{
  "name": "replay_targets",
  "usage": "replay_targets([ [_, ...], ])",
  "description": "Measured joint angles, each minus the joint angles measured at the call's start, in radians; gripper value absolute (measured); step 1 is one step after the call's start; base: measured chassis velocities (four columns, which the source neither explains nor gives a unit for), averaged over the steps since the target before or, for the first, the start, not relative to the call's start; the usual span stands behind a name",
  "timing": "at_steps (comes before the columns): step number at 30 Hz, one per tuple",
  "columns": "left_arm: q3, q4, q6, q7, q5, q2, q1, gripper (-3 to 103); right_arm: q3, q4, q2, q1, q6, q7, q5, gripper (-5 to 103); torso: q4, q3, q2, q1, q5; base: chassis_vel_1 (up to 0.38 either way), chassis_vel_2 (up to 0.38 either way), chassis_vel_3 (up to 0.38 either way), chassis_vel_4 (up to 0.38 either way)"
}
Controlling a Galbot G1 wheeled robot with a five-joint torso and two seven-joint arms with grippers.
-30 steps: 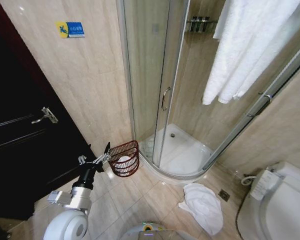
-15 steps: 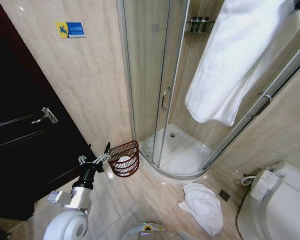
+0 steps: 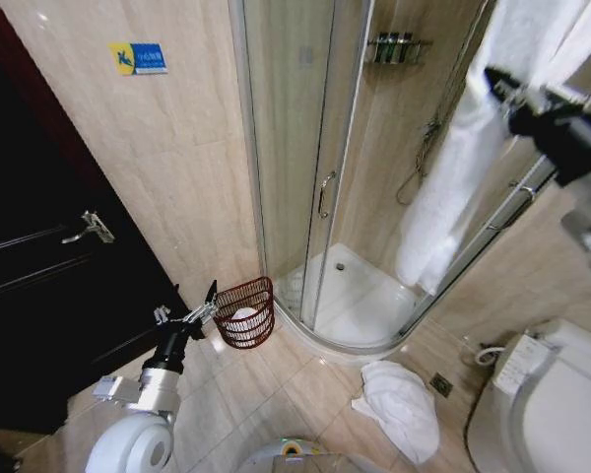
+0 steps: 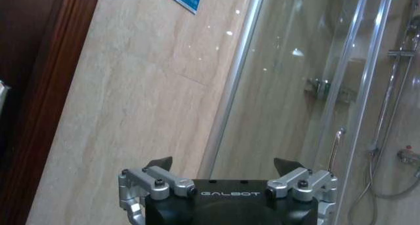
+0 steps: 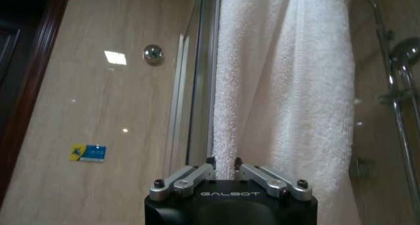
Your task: Discard the used towel into the hamper.
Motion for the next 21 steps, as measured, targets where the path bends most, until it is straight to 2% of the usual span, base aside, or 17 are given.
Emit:
replay_targets([
  [2,0.0,0.0,0.0,0.0,0.0,0.0,0.0,100,0.001,0.026,0.051,-0.034,0.002,-0.009,-0.028,4,0.0,0.0,0.0,0.0,0.0001,0.0,0.0,0.0,0.0],
  [3,0.0,0.0,0.0,0.0,0.0,0.0,0.0,100,0.001,0.026,0.051,-0.034,0.002,-0.009,-0.028,4,0.0,0.0,0.0,0.0,0.0001,0.0,0.0,0.0,0.0],
  [4,0.0,0.0,0.0,0.0,0.0,0.0,0.0,100,0.001,0.047,0.109,-0.071,0.005,-0.026,-0.063,4,-0.0001,0.0,0.0,0.0,0.001,0.0,0.0,0.0,0.0],
  [5,0.0,0.0,0.0,0.0,0.0,0.0,0.0,100,0.001,0.057,0.14,-0.088,0.008,-0.037,-0.081,4,-0.0002,0.0,0.0,0.0,0.0006,0.0,0.0,0.0,0.0],
  [6,0.0,0.0,0.0,0.0,0.0,0.0,0.0,100,0.001,0.057,0.14,-0.088,0.008,-0.037,-0.081,4,-0.0002,0.0,0.0,0.0,0.0006,0.0,0.0,0.0,0.0],
  [8,0.0,0.0,0.0,0.0,0.0,0.0,0.0,100,0.001,0.081,0.213,-0.133,0.014,-0.068,-0.112,4,0.0,0.0,0.0,0.0,0.0001,0.0,0.0,0.0,0.0],
  [11,0.0,0.0,0.0,0.0,0.0,0.0,0.0,100,0.001,0.094,0.251,-0.163,0.022,-0.092,-0.131,4,0.0001,0.0,0.0,0.0,0.0,0.0,0.0,0.0,0.0],
  [14,0.0,0.0,0.0,0.0,0.0,0.0,0.0,100,-0.011,0.119,0.351,-0.251,0.045,-0.157,-0.197,4,-0.0002,0.0,0.0,0.0,0.0004,0.0,0.0,0.0,0.0],
  [15,0.0,0.0,0.0,0.0,0.0,0.0,0.0,100,-0.011,0.119,0.351,-0.251,0.045,-0.157,-0.197,4,-0.0002,0.0,0.0,0.0,0.0004,0.0,0.0,0.0,0.0],
  [18,0.0,0.0,0.0,0.0,0.0,0.0,0.0,100,-0.045,0.125,0.428,-0.293,0.068,-0.198,-0.246,4,0.0,0.0,0.0,0.0,-0.0001,0.0,0.0,0.0,0.0],
  [19,0.0,0.0,0.0,0.0,0.0,0.0,0.0,100,-0.045,0.125,0.428,-0.293,0.068,-0.198,-0.246,4,0.0,0.0,0.0,0.0,-0.0001,0.0,0.0,0.0,0.0],
  [21,0.0,0.0,0.0,0.0,0.0,0.0,0.0,100,-0.079,0.122,0.472,-0.318,0.091,-0.224,-0.292,4,0.0,0.0,0.0,0.0,0.0003,0.0,0.0,0.0,0.0],
])
